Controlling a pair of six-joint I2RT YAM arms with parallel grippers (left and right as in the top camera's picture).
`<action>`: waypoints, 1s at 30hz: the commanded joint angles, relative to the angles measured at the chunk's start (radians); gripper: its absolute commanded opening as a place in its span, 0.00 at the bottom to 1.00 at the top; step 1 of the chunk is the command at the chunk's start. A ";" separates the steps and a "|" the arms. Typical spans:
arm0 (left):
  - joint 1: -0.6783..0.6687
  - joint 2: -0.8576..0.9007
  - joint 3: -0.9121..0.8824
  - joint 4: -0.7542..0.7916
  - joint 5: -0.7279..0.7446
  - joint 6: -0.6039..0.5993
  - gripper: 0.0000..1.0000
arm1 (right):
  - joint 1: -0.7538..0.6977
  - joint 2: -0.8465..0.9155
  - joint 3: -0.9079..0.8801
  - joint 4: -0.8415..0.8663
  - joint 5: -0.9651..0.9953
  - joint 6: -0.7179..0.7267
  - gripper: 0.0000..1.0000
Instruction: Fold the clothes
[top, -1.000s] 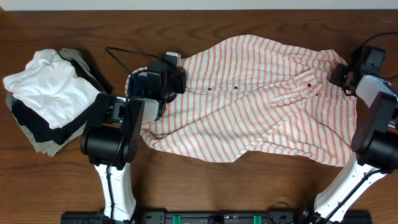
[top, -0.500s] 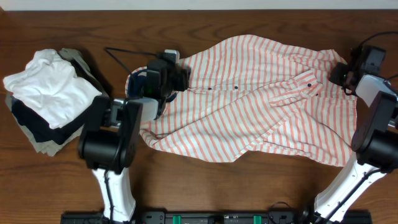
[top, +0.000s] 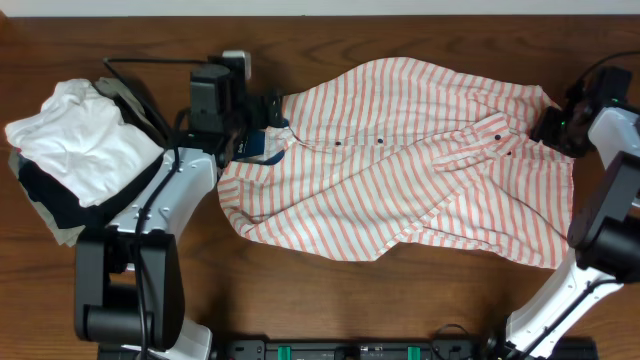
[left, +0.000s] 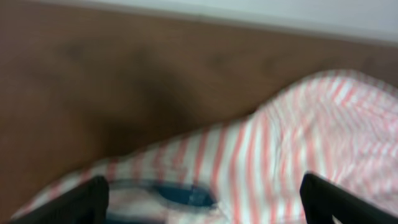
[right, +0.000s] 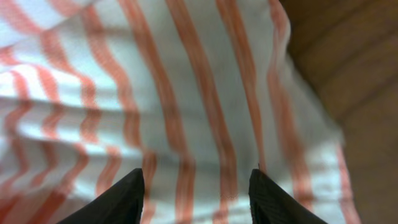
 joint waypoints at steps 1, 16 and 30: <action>-0.005 0.013 0.065 -0.068 0.007 0.088 0.98 | -0.008 -0.106 0.039 -0.015 0.002 -0.010 0.54; -0.025 0.168 0.212 -0.075 0.149 0.513 0.98 | 0.040 -0.172 0.039 -0.131 -0.016 -0.018 0.55; -0.060 0.441 0.212 0.178 0.149 0.682 0.98 | 0.066 -0.172 0.039 -0.150 -0.016 -0.018 0.55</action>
